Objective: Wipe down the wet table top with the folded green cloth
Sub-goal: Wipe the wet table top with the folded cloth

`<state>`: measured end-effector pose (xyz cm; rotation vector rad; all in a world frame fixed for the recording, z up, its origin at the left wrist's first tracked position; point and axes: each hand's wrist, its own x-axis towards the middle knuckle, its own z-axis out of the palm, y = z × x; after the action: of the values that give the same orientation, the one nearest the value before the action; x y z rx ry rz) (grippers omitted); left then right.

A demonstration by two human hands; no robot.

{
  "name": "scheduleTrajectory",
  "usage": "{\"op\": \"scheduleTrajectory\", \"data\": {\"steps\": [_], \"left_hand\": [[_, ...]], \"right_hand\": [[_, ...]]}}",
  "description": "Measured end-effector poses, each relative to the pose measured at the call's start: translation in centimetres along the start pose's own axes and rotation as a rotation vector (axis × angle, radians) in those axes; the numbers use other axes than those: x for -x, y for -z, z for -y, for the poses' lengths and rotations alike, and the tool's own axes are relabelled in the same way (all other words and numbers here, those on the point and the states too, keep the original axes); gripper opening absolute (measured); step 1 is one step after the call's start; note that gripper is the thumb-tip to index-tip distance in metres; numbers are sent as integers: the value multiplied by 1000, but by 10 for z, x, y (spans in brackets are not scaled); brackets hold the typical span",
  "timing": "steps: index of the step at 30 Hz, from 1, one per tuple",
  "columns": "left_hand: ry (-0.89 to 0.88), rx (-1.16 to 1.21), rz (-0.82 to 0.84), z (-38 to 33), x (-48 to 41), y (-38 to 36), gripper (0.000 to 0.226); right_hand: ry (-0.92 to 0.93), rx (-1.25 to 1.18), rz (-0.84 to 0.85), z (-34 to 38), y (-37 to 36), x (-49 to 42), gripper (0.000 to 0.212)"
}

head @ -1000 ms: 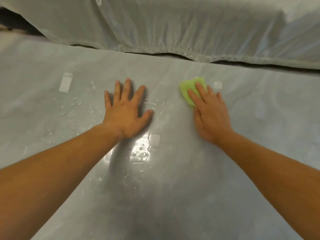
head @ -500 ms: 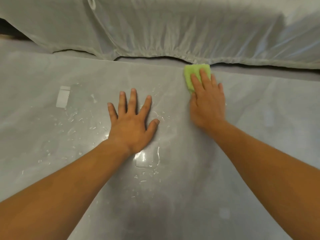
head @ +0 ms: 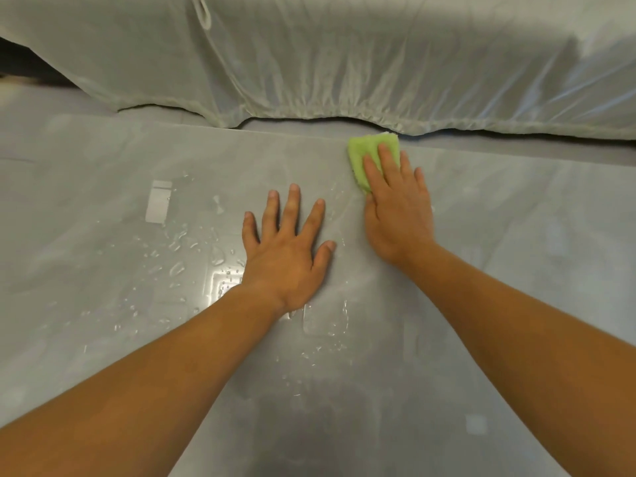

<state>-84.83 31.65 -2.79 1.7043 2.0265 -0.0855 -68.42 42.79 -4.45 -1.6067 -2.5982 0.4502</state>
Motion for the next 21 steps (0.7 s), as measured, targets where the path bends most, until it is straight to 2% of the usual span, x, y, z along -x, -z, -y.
{"op": "scheduleTrajectory", "data": {"steps": [3, 5, 8, 10, 14, 18, 21], "left_hand": [[2, 69, -22, 2, 1, 9, 66], [1, 109, -52, 3, 1, 17, 67], [-33, 191, -163, 0, -8, 33, 68], [-89, 307, -167, -6, -27, 42, 64], [-125, 437, -46, -30, -63, 50, 58], [-32, 500, 32, -41, -77, 53, 49], [-48, 574, 78, -40, -74, 55, 33]], "right_hand": [[218, -5, 73, -3, -1, 35, 59], [265, -173, 110, -7, 9, 56, 58], [11, -499, -36, -8, 30, 63, 58], [-199, -521, -97, -11, 39, 56, 58], [-358, -412, 89, -9, 48, 44, 56], [-457, -498, 188, -10, 53, 42, 55], [-474, -528, 237, -12, 51, 44, 45]]}}
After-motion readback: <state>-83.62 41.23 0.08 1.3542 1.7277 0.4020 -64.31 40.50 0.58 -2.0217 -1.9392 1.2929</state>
